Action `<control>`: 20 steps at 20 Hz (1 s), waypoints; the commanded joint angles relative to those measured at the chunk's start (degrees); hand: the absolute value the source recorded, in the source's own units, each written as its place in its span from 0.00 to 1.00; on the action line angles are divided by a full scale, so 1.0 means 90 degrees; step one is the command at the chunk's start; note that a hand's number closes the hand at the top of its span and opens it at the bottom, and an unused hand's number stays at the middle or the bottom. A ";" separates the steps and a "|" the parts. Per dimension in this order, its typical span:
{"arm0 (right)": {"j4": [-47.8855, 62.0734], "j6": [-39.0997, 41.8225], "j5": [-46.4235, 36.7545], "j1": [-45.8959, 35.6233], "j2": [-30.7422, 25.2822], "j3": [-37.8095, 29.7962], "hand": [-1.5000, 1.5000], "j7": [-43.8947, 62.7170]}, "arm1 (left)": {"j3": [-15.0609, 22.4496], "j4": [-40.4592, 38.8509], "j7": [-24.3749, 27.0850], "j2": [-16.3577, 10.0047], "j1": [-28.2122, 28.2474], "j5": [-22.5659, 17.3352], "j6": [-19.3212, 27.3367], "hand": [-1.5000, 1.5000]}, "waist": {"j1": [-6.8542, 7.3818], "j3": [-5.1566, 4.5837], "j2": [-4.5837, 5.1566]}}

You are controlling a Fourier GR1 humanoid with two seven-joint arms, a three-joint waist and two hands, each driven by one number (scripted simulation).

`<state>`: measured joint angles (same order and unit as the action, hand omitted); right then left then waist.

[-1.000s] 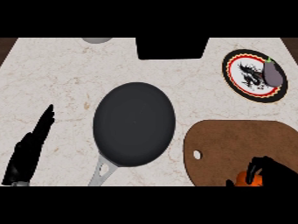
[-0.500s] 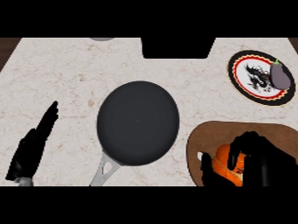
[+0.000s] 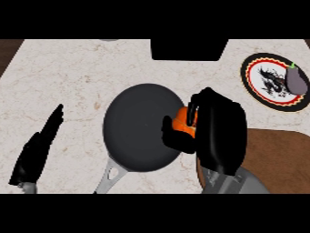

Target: Pick the squash from the cutting board and place it in the pan

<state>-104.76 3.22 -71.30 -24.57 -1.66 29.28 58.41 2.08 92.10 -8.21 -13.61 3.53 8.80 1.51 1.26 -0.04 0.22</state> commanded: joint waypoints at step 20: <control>0.6030 -0.3824 0.5333 -0.2207 0.0184 -0.0345 0.00 -0.1182 | 0.0017 -0.0204 0.0125 -0.0008 -0.0524 0.0051 -0.0280 0.50 | 0.0567 0.0020 0.0179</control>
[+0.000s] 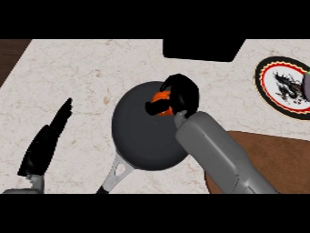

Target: Pick the squash from the cutting board and place it in the pan

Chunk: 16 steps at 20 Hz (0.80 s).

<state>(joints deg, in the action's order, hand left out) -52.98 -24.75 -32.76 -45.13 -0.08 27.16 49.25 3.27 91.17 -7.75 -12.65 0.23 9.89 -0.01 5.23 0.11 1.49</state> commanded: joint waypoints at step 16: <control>0.0553 -0.4570 0.2144 -0.0205 0.0008 -0.0726 0.00 -0.2472 | -0.0252 0.0057 0.0088 -0.0055 0.0442 -0.0080 -0.0002 0.50 | -0.0366 -0.0009 -0.0144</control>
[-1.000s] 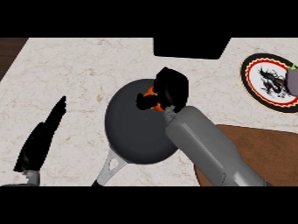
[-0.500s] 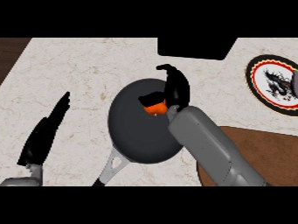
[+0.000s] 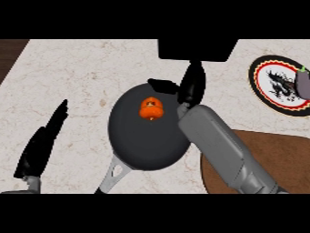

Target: Pick the squash from the cutting board and place it in the pan

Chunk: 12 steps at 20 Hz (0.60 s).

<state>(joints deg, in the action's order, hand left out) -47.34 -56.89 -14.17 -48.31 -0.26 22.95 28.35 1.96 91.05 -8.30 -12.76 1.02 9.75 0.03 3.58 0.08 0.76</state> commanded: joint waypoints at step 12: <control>-0.3462 -0.0514 0.0020 0.3573 -0.1171 -0.0262 0.00 -0.1176 | -0.0164 0.0211 0.0142 0.0152 0.0599 0.0106 0.0219 0.50 | -0.0496 -0.0011 -0.0125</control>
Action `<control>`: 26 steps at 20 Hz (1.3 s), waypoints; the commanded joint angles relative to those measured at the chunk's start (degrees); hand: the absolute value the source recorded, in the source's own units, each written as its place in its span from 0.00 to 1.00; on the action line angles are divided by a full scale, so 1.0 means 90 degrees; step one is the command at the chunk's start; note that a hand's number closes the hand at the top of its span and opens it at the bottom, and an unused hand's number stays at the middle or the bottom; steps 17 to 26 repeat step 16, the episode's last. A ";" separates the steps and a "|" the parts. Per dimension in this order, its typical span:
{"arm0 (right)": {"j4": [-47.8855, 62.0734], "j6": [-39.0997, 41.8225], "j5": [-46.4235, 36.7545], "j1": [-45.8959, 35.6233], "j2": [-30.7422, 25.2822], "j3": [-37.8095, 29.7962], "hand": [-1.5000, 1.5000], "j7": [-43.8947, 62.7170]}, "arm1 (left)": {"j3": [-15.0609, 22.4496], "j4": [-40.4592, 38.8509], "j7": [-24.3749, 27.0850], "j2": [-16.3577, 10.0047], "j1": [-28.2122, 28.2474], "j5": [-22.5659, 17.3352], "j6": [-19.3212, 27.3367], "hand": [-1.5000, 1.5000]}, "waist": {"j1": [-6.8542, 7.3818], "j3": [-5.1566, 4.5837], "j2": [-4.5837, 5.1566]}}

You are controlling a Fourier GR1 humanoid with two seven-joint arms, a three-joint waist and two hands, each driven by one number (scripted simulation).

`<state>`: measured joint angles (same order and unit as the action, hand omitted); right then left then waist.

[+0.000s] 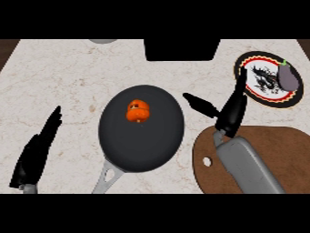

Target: Pick the squash from the cutting board and place it in the pan

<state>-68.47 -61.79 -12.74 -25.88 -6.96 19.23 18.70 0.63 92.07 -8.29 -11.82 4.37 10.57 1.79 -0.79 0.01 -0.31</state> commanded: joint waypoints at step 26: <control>-0.4438 0.2161 0.2031 0.5134 -0.2236 -0.1543 0.00 -0.1901 | -0.0230 0.0247 -0.0125 -0.0039 0.0036 -0.0002 -0.0276 0.50 | 0.0018 0.0003 0.0017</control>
